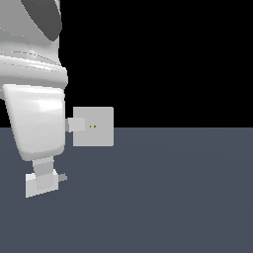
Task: Plug the charger into the wall socket.
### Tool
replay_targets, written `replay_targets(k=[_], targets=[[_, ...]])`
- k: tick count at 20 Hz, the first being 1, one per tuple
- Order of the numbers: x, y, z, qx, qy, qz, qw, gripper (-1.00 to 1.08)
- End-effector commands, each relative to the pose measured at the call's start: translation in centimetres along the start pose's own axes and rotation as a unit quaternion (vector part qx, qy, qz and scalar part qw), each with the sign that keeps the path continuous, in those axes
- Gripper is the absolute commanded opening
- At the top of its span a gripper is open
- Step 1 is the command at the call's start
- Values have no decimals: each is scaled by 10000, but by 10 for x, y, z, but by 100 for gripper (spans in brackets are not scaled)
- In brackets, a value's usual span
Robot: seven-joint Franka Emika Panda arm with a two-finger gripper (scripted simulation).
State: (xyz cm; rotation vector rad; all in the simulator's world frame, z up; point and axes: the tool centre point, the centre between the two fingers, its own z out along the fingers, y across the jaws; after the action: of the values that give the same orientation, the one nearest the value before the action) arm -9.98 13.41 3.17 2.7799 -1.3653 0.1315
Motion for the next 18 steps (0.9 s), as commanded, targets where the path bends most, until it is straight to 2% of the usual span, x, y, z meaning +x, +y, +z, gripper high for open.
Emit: replay_targets(k=[1,7,8,18], targets=[[-1,0,10,0,0,4,10000,100],[-2,0,20,0,0,7,10000,100],[-2,0,20,0,0,7,10000,-100],[-2,-1,20,0,0,7,10000,-100]])
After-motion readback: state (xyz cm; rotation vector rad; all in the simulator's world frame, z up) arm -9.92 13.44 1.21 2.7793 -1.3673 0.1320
